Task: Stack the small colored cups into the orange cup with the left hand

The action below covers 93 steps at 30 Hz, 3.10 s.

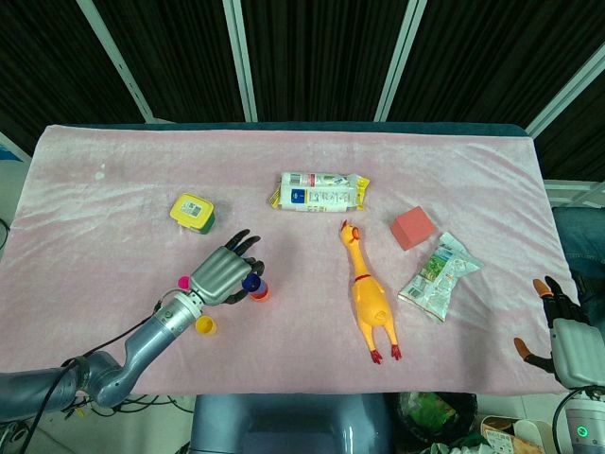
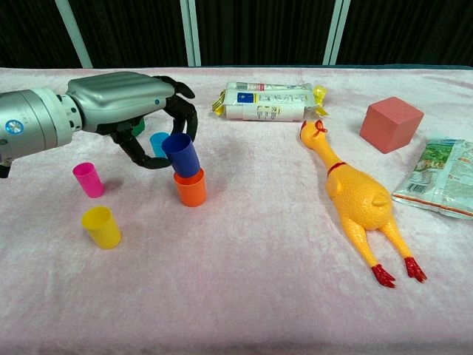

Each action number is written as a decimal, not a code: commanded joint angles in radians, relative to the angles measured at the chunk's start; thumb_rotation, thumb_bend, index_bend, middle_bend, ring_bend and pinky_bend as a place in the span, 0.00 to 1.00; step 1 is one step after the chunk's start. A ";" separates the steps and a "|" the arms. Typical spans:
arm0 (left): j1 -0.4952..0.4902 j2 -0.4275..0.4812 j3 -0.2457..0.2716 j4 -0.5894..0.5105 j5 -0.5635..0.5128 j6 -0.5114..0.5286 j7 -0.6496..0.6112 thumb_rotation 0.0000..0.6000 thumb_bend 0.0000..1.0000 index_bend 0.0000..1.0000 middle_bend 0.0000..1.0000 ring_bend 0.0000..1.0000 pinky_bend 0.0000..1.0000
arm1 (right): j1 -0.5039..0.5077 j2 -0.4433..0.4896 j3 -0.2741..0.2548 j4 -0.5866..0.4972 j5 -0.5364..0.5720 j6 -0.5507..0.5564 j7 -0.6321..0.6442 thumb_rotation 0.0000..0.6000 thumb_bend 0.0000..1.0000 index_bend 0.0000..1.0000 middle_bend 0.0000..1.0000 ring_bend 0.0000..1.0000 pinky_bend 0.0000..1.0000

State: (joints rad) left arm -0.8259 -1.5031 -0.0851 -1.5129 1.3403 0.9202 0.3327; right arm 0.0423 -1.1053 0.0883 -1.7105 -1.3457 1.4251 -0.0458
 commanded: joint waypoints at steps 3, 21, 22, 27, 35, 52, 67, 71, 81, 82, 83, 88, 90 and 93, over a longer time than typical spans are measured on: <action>-0.003 -0.011 0.001 0.008 -0.004 -0.006 0.008 1.00 0.32 0.48 0.51 0.06 0.00 | 0.000 0.000 0.000 -0.001 0.001 -0.001 -0.002 1.00 0.19 0.00 0.01 0.12 0.17; -0.005 0.028 -0.003 -0.081 -0.108 -0.011 0.162 1.00 0.11 0.12 0.12 0.00 0.00 | 0.001 0.002 0.001 -0.006 0.010 -0.006 -0.004 1.00 0.19 0.00 0.01 0.12 0.17; -0.001 0.036 -0.002 -0.090 -0.102 -0.002 0.159 1.00 0.11 0.12 0.12 0.00 0.00 | 0.001 0.002 0.001 -0.006 0.010 -0.006 -0.004 1.00 0.19 0.00 0.01 0.12 0.17; 0.022 0.083 0.003 -0.136 -0.071 0.042 0.147 1.00 0.11 0.13 0.15 0.00 0.00 | 0.000 0.003 0.001 -0.006 0.012 -0.006 -0.003 1.00 0.19 0.00 0.01 0.12 0.17; 0.117 0.205 0.083 -0.222 0.065 0.159 0.088 1.00 0.12 0.18 0.21 0.00 0.00 | 0.000 0.002 0.001 -0.007 0.011 -0.002 -0.012 1.00 0.19 0.00 0.01 0.12 0.17; 0.218 0.182 0.203 -0.047 0.200 0.140 -0.115 1.00 0.15 0.23 0.29 0.00 0.00 | -0.003 0.001 -0.001 -0.012 0.010 0.003 -0.020 1.00 0.19 0.00 0.01 0.12 0.17; 0.210 0.129 0.193 -0.011 0.208 0.076 -0.082 1.00 0.35 0.38 0.46 0.00 0.00 | -0.001 0.003 0.000 -0.013 0.012 -0.001 -0.016 1.00 0.19 0.00 0.01 0.12 0.17; 0.213 0.120 0.185 -0.002 0.205 0.078 -0.073 1.00 0.36 0.42 0.49 0.01 0.00 | -0.001 0.003 0.001 -0.014 0.019 -0.005 -0.017 1.00 0.19 0.00 0.01 0.13 0.17; 0.223 0.119 0.171 0.001 0.241 0.127 -0.094 1.00 0.37 0.52 0.56 0.08 0.00 | -0.002 0.002 0.001 -0.017 0.018 -0.001 -0.018 1.00 0.19 0.00 0.01 0.13 0.17; 0.226 0.122 0.168 -0.001 0.245 0.138 -0.100 1.00 0.37 0.51 0.56 0.08 0.00 | -0.002 0.002 0.001 -0.017 0.018 -0.001 -0.017 1.00 0.19 0.00 0.01 0.13 0.17; 0.228 0.126 0.166 -0.003 0.248 0.147 -0.105 1.00 0.38 0.51 0.55 0.08 0.00 | -0.002 0.002 0.001 -0.017 0.017 0.000 -0.017 1.00 0.19 0.00 0.01 0.13 0.17; 0.224 0.174 0.122 -0.059 0.260 0.201 -0.124 1.00 0.37 0.50 0.55 0.08 0.00 | -0.002 0.003 0.002 -0.018 0.020 -0.003 -0.015 1.00 0.19 0.00 0.01 0.13 0.17; 0.201 0.193 0.078 -0.093 0.244 0.195 -0.126 1.00 0.37 0.50 0.54 0.08 0.00 | -0.002 0.003 0.002 -0.019 0.021 -0.003 -0.017 1.00 0.19 0.00 0.01 0.13 0.17; 0.160 0.207 0.029 -0.122 0.202 0.149 -0.120 1.00 0.37 0.50 0.54 0.08 0.00 | -0.001 0.002 0.002 -0.019 0.021 -0.004 -0.019 1.00 0.19 0.00 0.01 0.13 0.17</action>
State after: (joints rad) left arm -0.6349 -1.3125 -0.0198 -1.6087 1.5717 1.0989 0.2111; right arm 0.0409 -1.1032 0.0901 -1.7291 -1.3238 1.4211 -0.0651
